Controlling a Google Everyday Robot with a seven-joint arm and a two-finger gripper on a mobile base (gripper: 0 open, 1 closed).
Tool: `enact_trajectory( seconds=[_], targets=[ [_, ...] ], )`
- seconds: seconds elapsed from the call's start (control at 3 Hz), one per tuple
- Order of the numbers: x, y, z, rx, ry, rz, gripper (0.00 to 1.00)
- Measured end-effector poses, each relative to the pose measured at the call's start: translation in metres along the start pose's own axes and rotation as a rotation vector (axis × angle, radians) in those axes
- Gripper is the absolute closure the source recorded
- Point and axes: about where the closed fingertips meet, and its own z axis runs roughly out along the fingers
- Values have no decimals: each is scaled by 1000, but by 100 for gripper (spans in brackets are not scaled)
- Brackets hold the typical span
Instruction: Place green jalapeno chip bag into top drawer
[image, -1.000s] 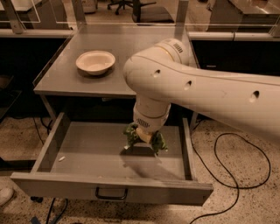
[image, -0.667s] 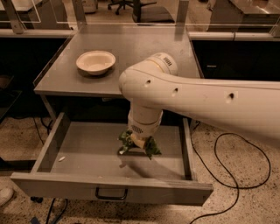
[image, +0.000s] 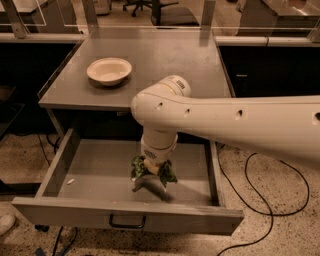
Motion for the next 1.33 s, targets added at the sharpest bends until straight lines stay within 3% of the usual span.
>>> enact_trajectory(
  seconds=[1.33],
  targets=[
    [-14, 14, 64, -68, -20, -16, 100]
  ],
)
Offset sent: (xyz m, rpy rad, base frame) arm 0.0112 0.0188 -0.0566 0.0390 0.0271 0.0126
